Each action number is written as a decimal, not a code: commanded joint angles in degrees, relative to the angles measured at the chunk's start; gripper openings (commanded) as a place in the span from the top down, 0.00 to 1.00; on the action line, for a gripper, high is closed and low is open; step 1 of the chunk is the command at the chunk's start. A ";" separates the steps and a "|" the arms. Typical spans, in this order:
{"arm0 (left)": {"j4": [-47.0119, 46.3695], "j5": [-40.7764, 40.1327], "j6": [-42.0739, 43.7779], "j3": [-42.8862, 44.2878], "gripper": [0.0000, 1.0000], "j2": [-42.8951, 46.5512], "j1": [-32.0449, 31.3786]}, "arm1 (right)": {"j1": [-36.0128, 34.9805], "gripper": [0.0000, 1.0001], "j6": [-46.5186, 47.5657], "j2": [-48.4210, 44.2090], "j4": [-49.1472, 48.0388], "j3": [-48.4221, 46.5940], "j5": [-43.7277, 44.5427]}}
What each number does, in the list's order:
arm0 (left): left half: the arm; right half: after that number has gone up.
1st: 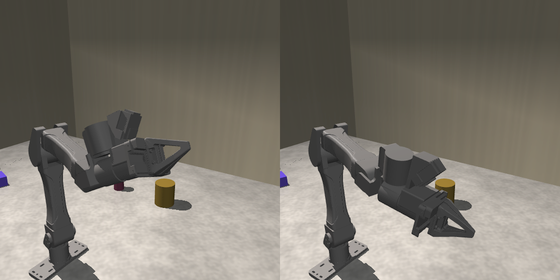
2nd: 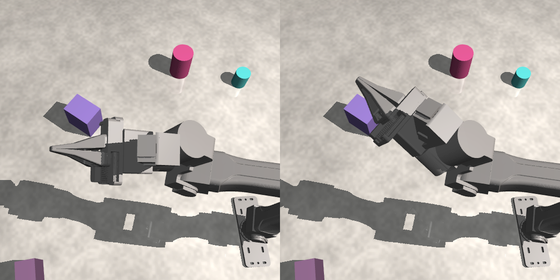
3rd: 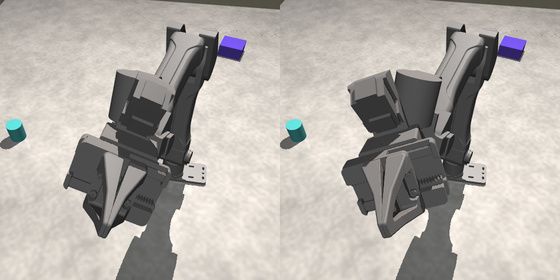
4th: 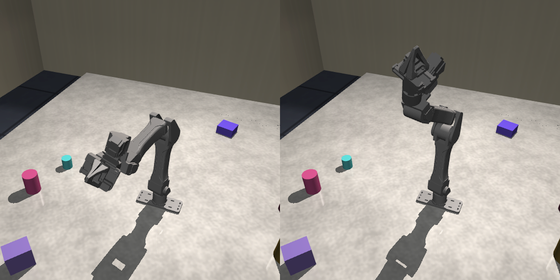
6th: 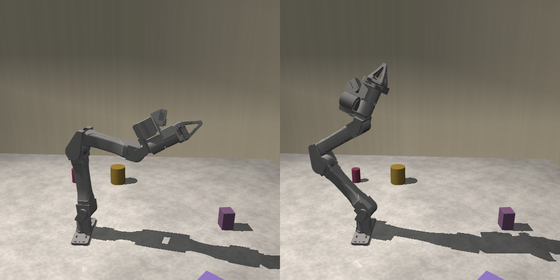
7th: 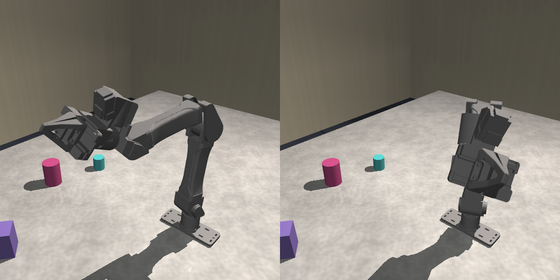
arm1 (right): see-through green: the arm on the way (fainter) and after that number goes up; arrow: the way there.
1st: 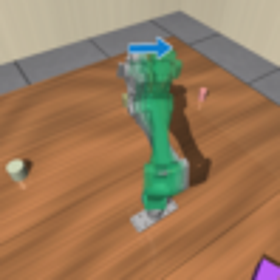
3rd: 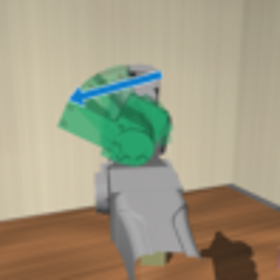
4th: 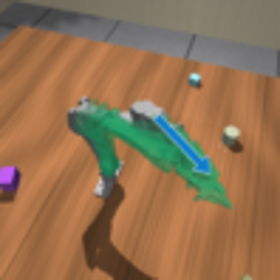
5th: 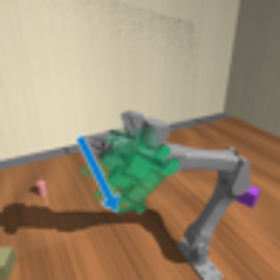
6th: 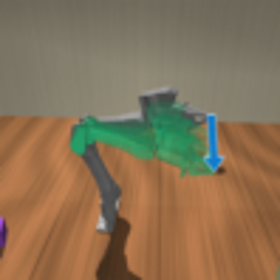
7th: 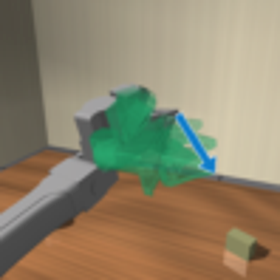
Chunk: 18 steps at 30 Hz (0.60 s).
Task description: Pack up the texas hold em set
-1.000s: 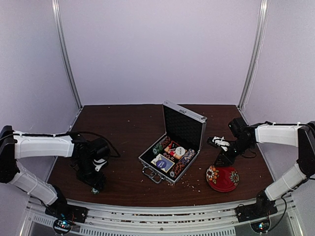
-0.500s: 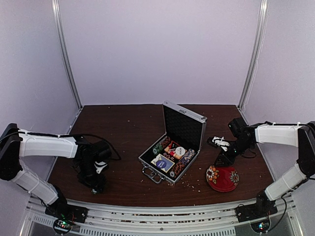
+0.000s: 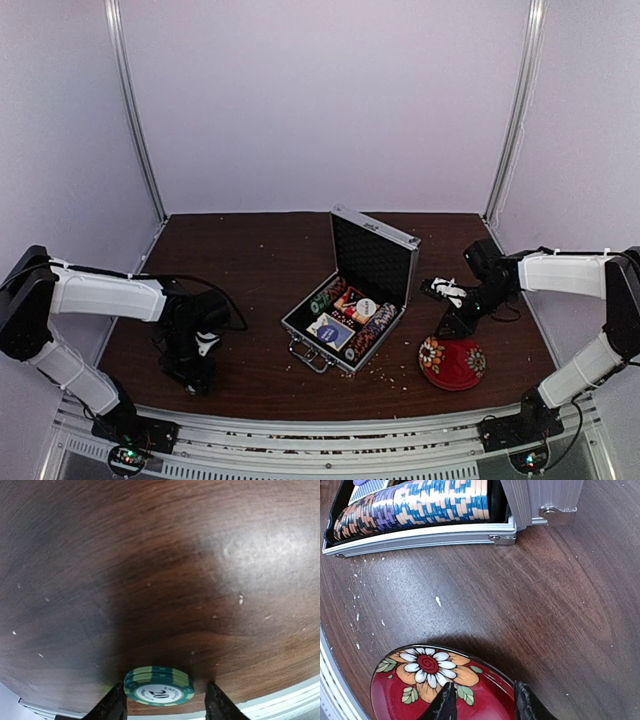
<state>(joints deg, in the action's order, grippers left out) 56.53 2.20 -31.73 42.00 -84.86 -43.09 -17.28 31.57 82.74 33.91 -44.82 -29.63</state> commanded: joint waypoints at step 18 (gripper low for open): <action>-7.69 3.29 1.54 15.02 0.58 -10.32 -3.93 | -0.37 0.60 0.46 -0.72 0.54 -1.41 0.34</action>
<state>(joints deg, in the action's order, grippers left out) 53.10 4.36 -31.20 51.42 -91.64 -44.80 -17.30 31.57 82.74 33.91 -44.82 -29.63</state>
